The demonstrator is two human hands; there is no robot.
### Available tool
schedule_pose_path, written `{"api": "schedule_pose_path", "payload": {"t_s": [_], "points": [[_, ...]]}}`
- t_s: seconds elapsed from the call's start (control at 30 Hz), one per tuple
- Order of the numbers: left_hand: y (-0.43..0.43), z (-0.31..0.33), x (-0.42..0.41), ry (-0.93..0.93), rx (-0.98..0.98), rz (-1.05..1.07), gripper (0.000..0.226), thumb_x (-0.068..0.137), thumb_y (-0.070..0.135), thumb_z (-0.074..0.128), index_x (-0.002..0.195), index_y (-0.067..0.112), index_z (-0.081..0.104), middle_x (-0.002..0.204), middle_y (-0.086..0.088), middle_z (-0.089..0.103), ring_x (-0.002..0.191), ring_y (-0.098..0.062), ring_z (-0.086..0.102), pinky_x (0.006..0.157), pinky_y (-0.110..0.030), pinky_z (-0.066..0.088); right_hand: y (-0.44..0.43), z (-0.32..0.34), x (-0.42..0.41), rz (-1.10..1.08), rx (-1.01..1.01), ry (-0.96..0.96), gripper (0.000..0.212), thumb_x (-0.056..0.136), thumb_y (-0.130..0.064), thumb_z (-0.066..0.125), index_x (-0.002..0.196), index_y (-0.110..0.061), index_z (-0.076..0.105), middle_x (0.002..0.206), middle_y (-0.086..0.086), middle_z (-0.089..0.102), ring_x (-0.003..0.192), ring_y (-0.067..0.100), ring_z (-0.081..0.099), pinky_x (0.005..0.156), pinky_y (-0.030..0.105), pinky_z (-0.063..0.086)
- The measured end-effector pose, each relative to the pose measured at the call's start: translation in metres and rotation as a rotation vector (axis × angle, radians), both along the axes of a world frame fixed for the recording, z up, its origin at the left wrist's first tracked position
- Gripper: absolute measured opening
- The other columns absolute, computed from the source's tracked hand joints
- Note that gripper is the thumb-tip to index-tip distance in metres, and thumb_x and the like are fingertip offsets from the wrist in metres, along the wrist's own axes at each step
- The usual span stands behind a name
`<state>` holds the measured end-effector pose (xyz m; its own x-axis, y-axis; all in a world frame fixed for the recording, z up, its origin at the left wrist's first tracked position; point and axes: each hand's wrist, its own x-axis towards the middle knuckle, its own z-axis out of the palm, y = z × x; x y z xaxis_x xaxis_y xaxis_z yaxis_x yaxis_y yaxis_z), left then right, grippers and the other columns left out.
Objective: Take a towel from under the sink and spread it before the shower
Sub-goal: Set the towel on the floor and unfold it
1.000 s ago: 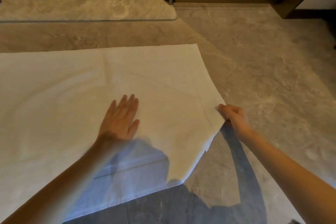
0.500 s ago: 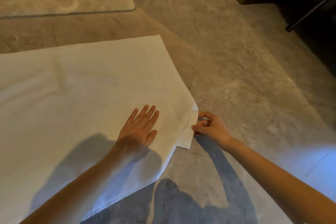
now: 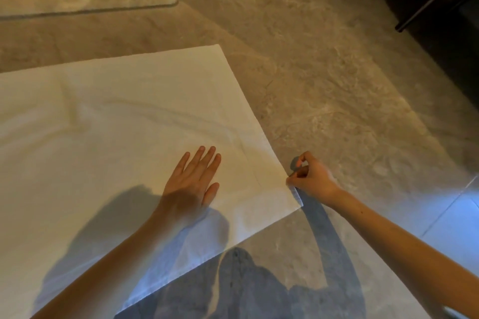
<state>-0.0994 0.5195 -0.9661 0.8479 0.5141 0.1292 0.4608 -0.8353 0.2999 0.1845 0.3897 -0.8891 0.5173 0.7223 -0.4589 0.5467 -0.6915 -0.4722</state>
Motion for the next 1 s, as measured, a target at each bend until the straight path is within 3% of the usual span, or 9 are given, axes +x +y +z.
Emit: {"api": "schedule_pose_path", "payload": {"t_s": [0.03,0.1,0.2,0.3,0.37,0.67,0.83,1.0], "points": [[-0.001,0.000,0.001,0.002,-0.005,0.000,0.055,0.099,0.034,0.036,0.149,0.009,0.033,0.158,-0.010,0.025,0.147,-0.028,0.019,0.118,-0.049,0.020,0.003,0.004,-0.003,0.033,-0.028,-0.042,0.032,0.077,-0.010,0.075,0.089,-0.018,0.047,0.074,0.017,0.068,0.055,0.007,0.058,0.051,0.026,0.048],[-0.005,0.002,0.003,0.028,-0.018,0.009,0.057,0.100,0.035,0.035,0.150,0.010,0.030,0.159,-0.009,0.023,0.148,-0.027,0.017,0.118,-0.048,0.018,0.014,0.014,-0.013,0.149,-0.005,-0.156,0.028,0.084,-0.016,0.071,0.100,-0.011,0.049,0.087,0.014,0.065,0.071,0.020,0.063,0.060,0.036,0.050],[-0.007,0.008,0.007,0.054,-0.036,0.030,0.058,0.098,0.038,0.035,0.150,0.012,0.030,0.159,-0.008,0.023,0.147,-0.026,0.019,0.118,-0.045,0.017,0.042,0.025,-0.043,0.320,0.231,-0.229,0.033,0.094,-0.020,0.060,0.124,-0.009,0.051,0.117,0.012,0.060,0.096,0.029,0.062,0.076,0.037,0.050],[0.002,0.019,-0.004,-0.031,-0.044,0.108,0.057,0.098,0.036,0.038,0.148,0.011,0.035,0.157,-0.007,0.028,0.146,-0.025,0.022,0.118,-0.043,0.017,0.078,0.018,-0.085,0.508,0.356,-0.224,0.044,0.098,-0.020,0.053,0.140,-0.008,0.046,0.144,0.011,0.047,0.129,0.028,0.047,0.104,0.036,0.040],[0.018,0.028,-0.025,-0.059,-0.034,0.196,0.056,0.098,0.036,0.037,0.148,0.010,0.035,0.156,-0.006,0.029,0.146,-0.023,0.021,0.119,-0.041,0.015,0.099,0.009,-0.116,0.633,0.406,-0.266,0.048,0.099,-0.023,0.052,0.145,-0.010,0.043,0.152,0.009,0.039,0.140,0.025,0.035,0.115,0.035,0.029],[0.070,0.024,-0.216,0.181,-0.059,0.708,0.062,0.097,0.048,0.016,0.154,0.022,0.016,0.160,0.006,0.005,0.149,-0.017,0.003,0.121,-0.038,0.000,0.165,-0.032,-0.246,1.050,0.486,-0.313,0.055,0.102,-0.034,0.035,0.153,-0.017,0.027,0.159,0.005,0.025,0.148,0.025,0.015,0.119,0.037,0.005],[0.057,0.010,-0.263,0.239,-0.100,0.733,0.061,0.097,0.051,0.012,0.153,0.030,0.006,0.161,0.009,0.000,0.150,-0.016,-0.001,0.120,-0.036,-0.002,0.177,-0.053,-0.278,1.157,0.370,-0.351,0.055,0.103,-0.044,0.020,0.155,-0.034,0.007,0.163,-0.006,0.007,0.150,0.017,-0.005,0.120,0.037,-0.007],[0.037,0.009,-0.242,0.053,-0.070,0.730,0.054,0.099,0.036,0.035,0.151,0.022,0.029,0.159,-0.001,0.023,0.149,-0.021,0.014,0.119,-0.046,0.017,0.165,-0.058,-0.254,1.148,0.347,-0.340,0.054,0.102,-0.048,0.017,0.154,-0.039,0.006,0.162,-0.011,0.008,0.150,0.013,-0.005,0.121,0.039,0.000]]}}
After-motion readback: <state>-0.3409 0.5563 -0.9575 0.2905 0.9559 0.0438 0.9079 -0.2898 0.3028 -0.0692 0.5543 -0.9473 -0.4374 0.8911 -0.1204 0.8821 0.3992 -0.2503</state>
